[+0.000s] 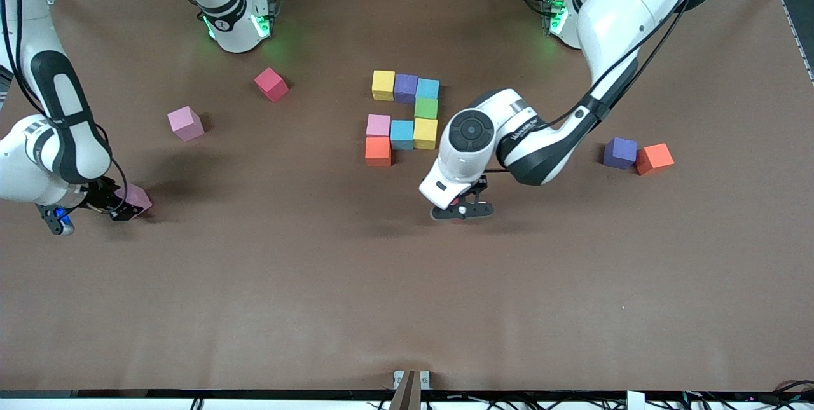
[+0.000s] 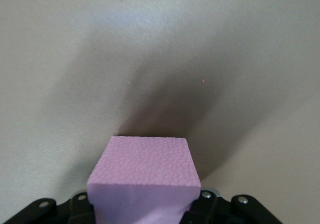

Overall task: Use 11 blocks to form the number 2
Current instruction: 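Carry the red cube to the structure with the left gripper, then lower the red cube below the orange cube with the left gripper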

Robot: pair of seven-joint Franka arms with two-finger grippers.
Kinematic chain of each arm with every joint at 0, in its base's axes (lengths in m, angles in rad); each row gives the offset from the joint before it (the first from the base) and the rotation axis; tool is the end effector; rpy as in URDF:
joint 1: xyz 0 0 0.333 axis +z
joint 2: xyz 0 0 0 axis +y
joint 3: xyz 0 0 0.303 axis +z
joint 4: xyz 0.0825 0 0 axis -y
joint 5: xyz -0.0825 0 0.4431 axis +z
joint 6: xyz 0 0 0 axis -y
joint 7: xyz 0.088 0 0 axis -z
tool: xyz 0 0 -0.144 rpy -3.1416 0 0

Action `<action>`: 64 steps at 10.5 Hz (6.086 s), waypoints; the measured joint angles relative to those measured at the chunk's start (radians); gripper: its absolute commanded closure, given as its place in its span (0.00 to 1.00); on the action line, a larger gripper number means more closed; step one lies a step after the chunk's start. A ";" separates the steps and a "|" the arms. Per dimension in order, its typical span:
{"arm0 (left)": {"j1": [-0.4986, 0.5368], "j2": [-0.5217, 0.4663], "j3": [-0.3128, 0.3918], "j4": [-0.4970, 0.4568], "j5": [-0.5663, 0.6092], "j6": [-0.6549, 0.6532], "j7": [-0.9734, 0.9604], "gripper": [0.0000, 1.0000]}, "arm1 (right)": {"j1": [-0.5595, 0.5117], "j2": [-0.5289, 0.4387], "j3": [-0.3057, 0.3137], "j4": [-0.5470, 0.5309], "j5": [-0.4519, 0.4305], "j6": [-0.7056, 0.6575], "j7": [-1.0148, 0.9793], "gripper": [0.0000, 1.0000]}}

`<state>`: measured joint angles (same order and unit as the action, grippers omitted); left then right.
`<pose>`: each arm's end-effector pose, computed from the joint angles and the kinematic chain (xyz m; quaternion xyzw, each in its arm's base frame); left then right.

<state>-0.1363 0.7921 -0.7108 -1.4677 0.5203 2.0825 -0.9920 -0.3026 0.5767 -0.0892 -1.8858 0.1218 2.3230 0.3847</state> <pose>0.5803 -0.4885 0.2164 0.9995 0.0242 -0.0034 0.0198 0.5971 -0.2432 0.0956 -0.9078 0.4135 0.0676 0.0170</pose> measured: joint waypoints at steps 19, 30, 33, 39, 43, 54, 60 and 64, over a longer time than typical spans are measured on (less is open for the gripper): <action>-0.401 0.192 0.222 0.315 -0.171 0.064 -0.044 0.60 | 0.254 -0.029 0.004 0.316 0.057 -0.335 0.190 1.00; -0.403 0.225 0.236 0.337 -0.289 0.059 -0.043 0.60 | 0.293 -0.027 0.013 0.316 0.058 -0.355 0.187 1.00; -0.415 0.228 0.236 0.340 -0.313 0.007 -0.043 0.61 | 0.345 -0.033 0.014 0.323 0.058 -0.441 0.188 1.00; -0.418 0.229 0.236 0.342 -0.319 -0.015 -0.043 0.61 | 0.403 -0.046 0.013 0.319 0.058 -0.494 0.190 1.00; -0.426 0.237 0.236 0.354 -0.319 -0.014 -0.043 0.61 | 0.402 -0.046 0.006 0.315 0.058 -0.505 0.189 1.00; -0.434 0.252 0.242 0.368 -0.319 -0.012 -0.043 0.61 | 0.399 -0.046 0.000 0.308 0.058 -0.509 0.189 1.00; -0.439 0.252 0.245 0.368 -0.351 -0.012 -0.043 0.59 | 0.400 -0.046 0.000 0.302 0.058 -0.509 0.188 1.00; -0.439 0.256 0.246 0.367 -0.351 -0.012 -0.043 0.56 | 0.400 -0.046 0.000 0.302 0.058 -0.509 0.188 1.00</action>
<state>-0.5757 1.0478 -0.4643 -1.1002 0.1690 2.0704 -1.0346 0.0972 0.5304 -0.0890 -1.5838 0.1798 1.8141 0.5730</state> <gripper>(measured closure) 0.467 0.427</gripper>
